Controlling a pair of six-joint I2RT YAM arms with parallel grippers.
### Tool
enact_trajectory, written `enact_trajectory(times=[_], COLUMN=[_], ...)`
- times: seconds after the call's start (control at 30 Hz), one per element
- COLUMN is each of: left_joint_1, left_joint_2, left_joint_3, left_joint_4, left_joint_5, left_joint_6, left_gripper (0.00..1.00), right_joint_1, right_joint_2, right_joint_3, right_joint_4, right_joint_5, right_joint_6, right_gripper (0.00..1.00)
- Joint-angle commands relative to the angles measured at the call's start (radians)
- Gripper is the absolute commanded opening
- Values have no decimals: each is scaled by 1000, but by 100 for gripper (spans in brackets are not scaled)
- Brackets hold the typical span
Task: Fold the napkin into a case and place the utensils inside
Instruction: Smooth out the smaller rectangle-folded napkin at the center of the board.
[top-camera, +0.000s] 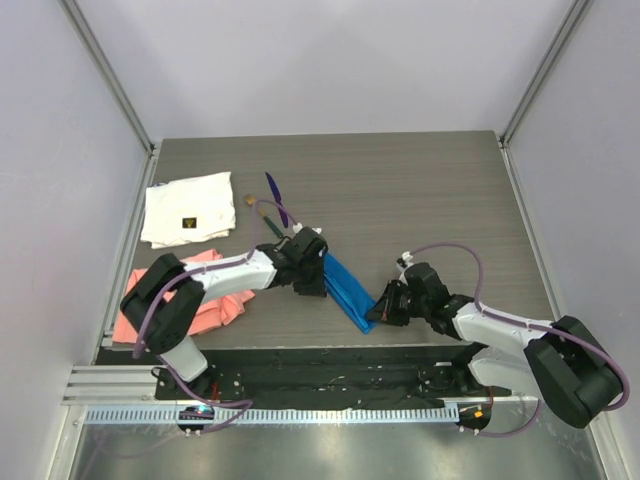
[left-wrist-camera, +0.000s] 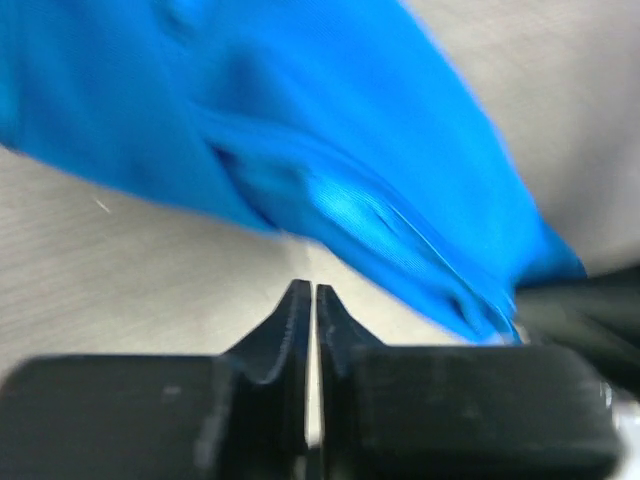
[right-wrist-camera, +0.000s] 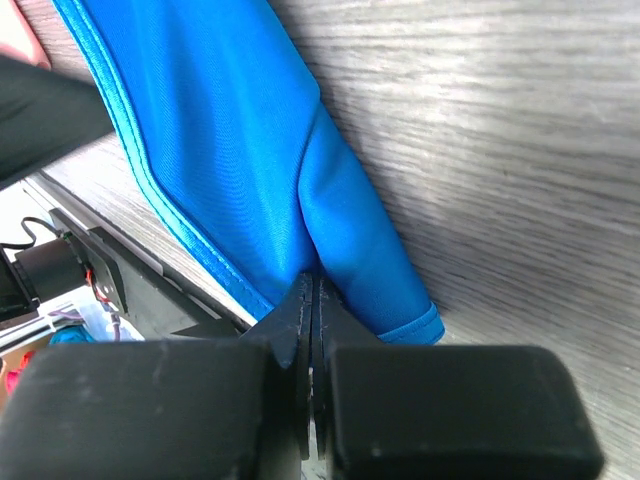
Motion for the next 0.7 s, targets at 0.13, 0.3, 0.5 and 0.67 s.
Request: enact_trajectory(times=[0.13,0.3,0.5,0.67], left_joint_1=[113,125,125,127], left_joint_2=[-124,109,177,125], left_joint_3=[63,252,300,194], left_joint_4=[122,35,30,61], left_joint_5=[302,331,345,339], left_joint_6=[-99,-91,-61,-40], left_gripper=[10,0,0,0], right_joint_1=[13,14,16,16], right_joint_2=[28,23,23,37], right_joint_3=[64,69,75,82], right_joint_4=[-32,-48,-47,-47], right_joint_5=[33,39,39,37], right_joint_6=[-63,-67,-67,-70], right_gripper=[1,1,1,1])
